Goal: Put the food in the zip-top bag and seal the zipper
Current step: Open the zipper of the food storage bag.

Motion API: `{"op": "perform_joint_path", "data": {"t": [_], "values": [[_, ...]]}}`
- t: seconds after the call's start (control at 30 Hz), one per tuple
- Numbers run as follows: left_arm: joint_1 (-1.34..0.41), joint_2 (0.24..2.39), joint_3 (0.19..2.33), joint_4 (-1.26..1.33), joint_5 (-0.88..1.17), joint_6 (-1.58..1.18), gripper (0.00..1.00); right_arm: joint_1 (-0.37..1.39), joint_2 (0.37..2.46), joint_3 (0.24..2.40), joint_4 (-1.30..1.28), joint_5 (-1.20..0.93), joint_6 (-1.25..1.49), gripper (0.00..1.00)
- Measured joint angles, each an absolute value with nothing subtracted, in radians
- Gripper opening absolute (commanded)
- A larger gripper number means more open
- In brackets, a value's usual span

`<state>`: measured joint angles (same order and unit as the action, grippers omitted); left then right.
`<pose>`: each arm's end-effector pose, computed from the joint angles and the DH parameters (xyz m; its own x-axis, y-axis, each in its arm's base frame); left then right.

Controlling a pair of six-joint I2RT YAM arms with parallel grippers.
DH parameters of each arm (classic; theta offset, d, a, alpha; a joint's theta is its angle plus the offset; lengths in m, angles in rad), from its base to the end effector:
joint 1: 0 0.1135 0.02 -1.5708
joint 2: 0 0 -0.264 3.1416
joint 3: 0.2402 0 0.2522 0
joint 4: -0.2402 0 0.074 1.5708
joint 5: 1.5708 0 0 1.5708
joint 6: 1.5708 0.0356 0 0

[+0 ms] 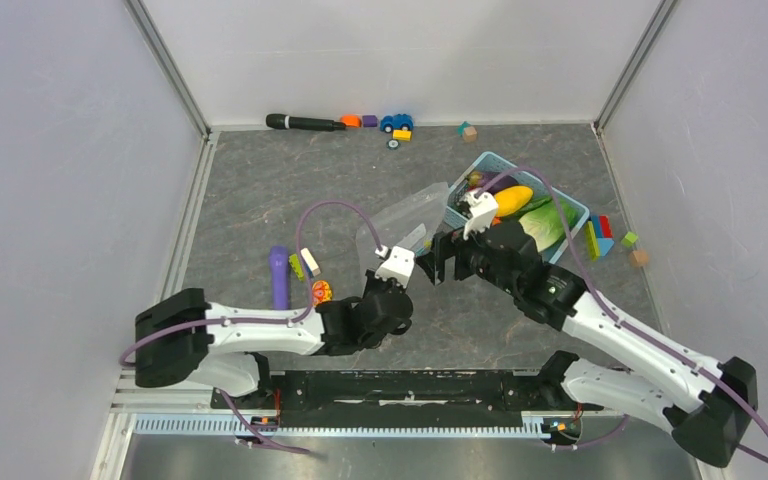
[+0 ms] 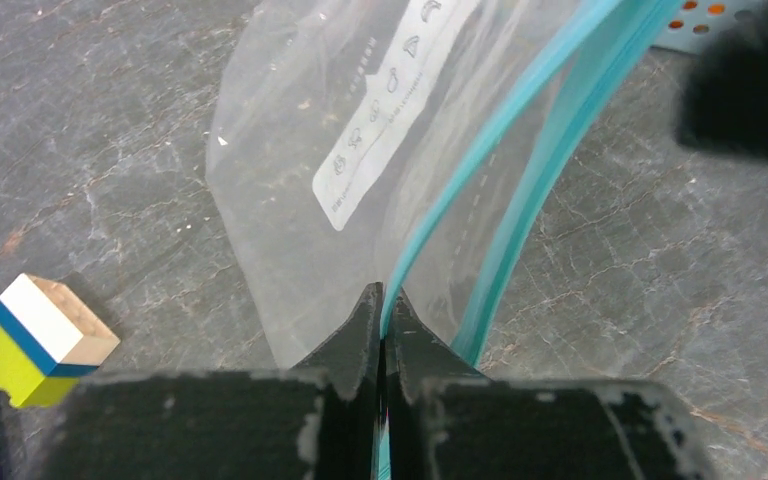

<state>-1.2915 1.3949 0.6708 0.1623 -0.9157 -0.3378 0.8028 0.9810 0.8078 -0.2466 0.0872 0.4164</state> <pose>0.1038 -0.2595 0.2051 -0.2713 0.2137 -0.9385 0.3293 0.9368 0.1181 0.1584 0.1595 0.3052 -0.5264 0.0349 -0.8495 -0.4903 0.8038 0.3369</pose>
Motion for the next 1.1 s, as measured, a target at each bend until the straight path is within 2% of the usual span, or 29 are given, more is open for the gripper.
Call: {"op": "perform_joint_path", "data": {"t": [0.27,0.47,0.73,0.87,1.1], "values": [[-1.291,1.241,0.806,-0.196,-0.925,-0.539,0.02,0.803,0.694,0.482,0.085,0.07,0.397,0.98],[-1.291,1.148,0.822,-0.319,-0.901,-0.559,0.02,0.802,0.528,0.279,0.329,0.007,0.395,0.98],[-1.291,1.031,0.754,-0.168,-0.667,-0.454,0.02,0.802,0.654,0.316,0.383,-0.08,0.395,0.98],[-1.291,1.063,0.752,-0.104,-0.614,-0.424,0.02,0.802,0.735,0.354,0.353,-0.131,0.395,0.98],[-1.291,1.161,0.752,-0.064,-0.58,-0.413,0.02,0.802,0.743,0.357,0.317,-0.16,0.391,0.98]]}}
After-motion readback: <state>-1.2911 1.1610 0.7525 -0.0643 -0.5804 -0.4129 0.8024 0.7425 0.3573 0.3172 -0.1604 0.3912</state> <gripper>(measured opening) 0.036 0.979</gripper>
